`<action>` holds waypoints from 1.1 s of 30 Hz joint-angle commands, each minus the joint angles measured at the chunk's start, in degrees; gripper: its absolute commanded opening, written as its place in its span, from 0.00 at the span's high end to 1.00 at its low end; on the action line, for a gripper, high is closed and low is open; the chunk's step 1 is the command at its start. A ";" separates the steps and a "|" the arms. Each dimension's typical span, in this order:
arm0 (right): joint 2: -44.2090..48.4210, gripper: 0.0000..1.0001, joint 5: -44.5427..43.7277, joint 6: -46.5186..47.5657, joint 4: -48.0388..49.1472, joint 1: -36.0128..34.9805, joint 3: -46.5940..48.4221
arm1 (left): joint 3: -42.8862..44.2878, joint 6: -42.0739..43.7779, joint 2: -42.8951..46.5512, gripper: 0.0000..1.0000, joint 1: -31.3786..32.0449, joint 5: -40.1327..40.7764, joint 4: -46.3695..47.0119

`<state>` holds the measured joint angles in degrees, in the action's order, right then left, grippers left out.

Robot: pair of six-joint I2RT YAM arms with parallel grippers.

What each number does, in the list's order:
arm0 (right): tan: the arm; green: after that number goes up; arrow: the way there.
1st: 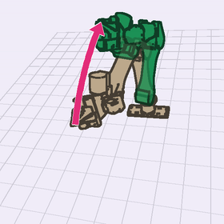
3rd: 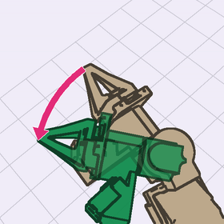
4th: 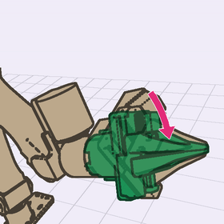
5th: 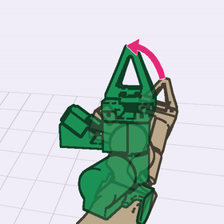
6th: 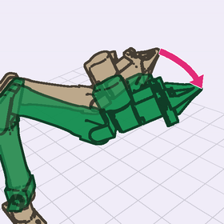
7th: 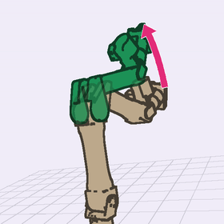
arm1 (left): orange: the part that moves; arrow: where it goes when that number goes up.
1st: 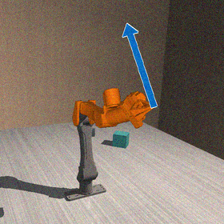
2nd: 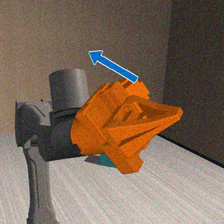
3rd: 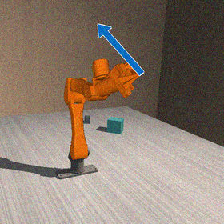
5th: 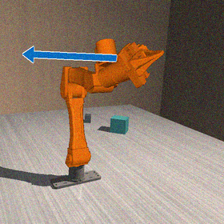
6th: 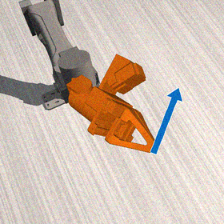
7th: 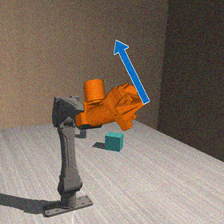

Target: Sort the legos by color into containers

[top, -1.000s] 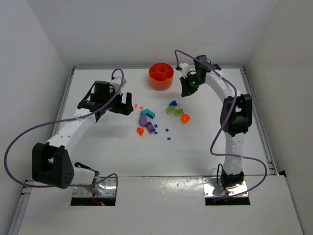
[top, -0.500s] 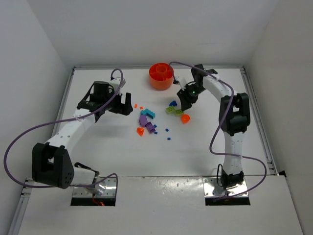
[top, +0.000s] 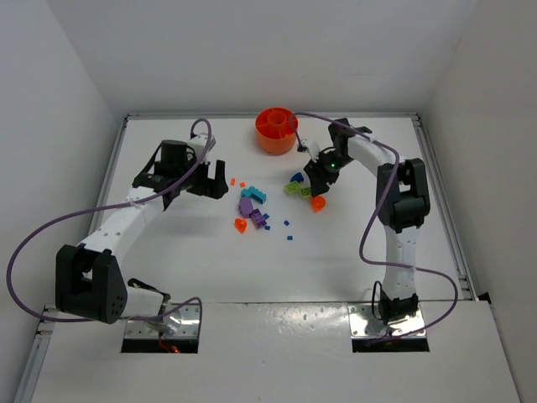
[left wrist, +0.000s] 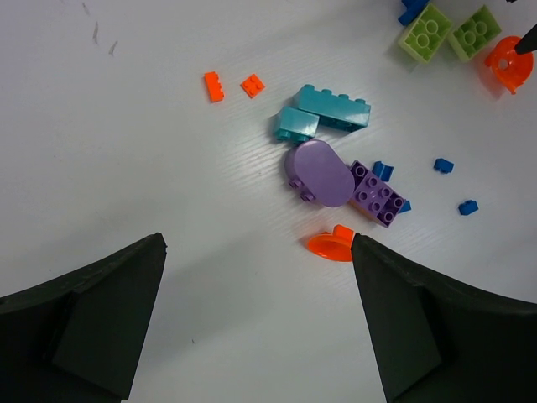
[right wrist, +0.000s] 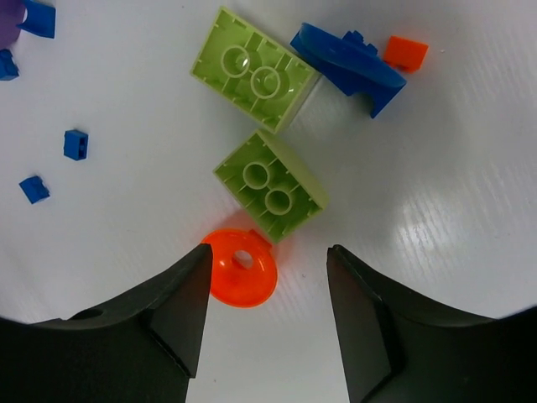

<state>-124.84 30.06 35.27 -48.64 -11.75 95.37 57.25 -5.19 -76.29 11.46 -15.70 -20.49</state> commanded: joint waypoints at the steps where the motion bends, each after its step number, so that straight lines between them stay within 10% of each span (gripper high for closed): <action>1: -0.06 0.42 1.84 0.76 3.02 0.23 0.17 | -0.04 -0.17 1.23 0.01 -0.74 -1.08 1.51; 33: 2.76 0.30 7.55 11.58 21.57 0.23 -12.32 | -0.04 0.36 -0.35 0.01 -0.74 -1.61 2.03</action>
<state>-121.69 34.79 44.27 -29.56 -11.68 83.26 57.23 -5.15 -76.73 11.44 -16.38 -20.08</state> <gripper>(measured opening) 0.699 0.989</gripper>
